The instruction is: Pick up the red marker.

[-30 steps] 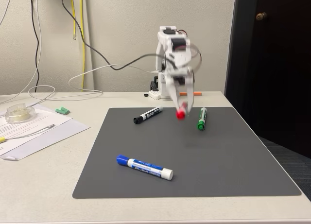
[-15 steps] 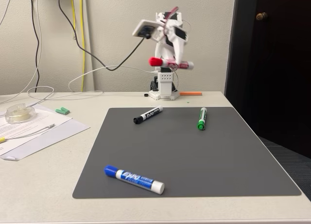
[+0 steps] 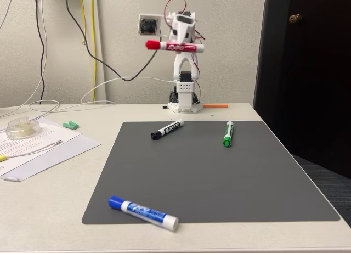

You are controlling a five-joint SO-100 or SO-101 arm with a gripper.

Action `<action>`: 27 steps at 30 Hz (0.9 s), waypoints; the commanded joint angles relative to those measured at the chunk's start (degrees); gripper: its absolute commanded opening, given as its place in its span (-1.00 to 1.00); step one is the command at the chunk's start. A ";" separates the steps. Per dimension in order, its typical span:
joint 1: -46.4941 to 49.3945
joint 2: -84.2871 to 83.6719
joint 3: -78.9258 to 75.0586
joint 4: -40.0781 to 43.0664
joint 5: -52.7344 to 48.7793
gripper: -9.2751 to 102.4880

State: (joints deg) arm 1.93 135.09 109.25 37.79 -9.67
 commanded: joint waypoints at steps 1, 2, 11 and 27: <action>0.35 3.69 1.85 -1.76 0.35 -0.83; 0.35 3.87 2.29 -1.93 0.35 -0.83; 2.02 6.15 5.89 -3.43 1.58 -0.83; 2.29 5.98 7.38 -5.27 0.97 -0.83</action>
State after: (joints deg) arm 4.04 139.66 116.98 33.66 -8.26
